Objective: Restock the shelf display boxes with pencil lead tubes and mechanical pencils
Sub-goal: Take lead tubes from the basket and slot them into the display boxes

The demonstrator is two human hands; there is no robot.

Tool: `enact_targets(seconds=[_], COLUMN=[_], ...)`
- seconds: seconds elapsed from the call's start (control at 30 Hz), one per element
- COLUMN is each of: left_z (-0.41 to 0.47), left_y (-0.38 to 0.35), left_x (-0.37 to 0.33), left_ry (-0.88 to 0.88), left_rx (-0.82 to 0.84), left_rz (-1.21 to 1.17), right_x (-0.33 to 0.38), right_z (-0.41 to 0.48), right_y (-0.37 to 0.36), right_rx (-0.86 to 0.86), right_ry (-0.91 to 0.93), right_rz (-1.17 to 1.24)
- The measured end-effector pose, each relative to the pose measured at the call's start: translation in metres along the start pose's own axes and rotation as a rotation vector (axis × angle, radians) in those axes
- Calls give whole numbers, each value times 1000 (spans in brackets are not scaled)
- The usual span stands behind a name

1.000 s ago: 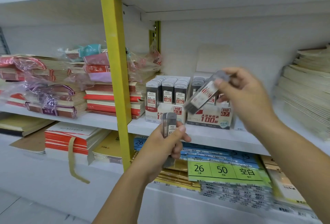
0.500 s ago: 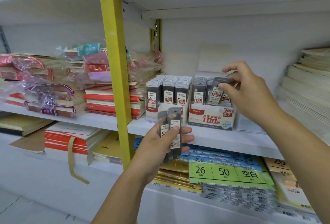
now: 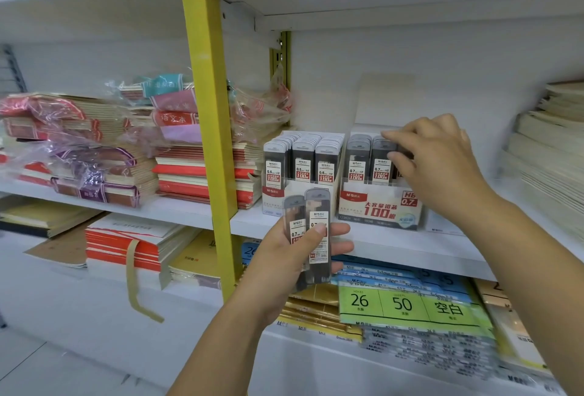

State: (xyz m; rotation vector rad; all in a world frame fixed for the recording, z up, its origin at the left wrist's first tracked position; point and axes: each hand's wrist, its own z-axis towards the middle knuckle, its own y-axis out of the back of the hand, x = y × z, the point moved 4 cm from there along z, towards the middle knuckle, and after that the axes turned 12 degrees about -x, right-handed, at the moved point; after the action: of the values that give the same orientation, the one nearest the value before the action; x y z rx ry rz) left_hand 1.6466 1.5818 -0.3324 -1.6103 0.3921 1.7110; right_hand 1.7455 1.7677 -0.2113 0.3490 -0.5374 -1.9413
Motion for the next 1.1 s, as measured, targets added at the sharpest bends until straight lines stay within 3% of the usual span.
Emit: enact_targets(seconds=[0.1, 0.23, 0.43, 0.63, 0.7, 0.77, 0.87, 0.97, 1.1], left_z=[-3, -7, -14, -17, -16, -12, -7, -2, 4], left_y=[0, -5, -8, -6, -7, -7, -4, -1, 3], left_x=[-2, -2, -1, -6, -8, -7, -5, -5, -4], left_ry=[-5, -17, -3, 6, 3, 12, 29, -24, -100], left_rx=[9, 28, 84, 81, 80, 73, 49, -18, -102], left_rz=[-2, -3, 108, 116, 101, 82, 74, 54, 79], right_x=[26, 63, 63, 61, 52, 36, 13, 4, -4], right_z=[-9, -37, -50, -46, -35, -21, -9, -7, -2], right_y=[16, 13, 10, 7, 12, 24, 42, 41, 33], right_rx=[43, 414, 338, 457, 328, 72, -220, -272, -309], right_ry=[-70, -126, -401, -405, -430, -464, -308, -193, -262], right_rz=[367, 695, 960, 986, 998, 1014, 826, 664, 755])
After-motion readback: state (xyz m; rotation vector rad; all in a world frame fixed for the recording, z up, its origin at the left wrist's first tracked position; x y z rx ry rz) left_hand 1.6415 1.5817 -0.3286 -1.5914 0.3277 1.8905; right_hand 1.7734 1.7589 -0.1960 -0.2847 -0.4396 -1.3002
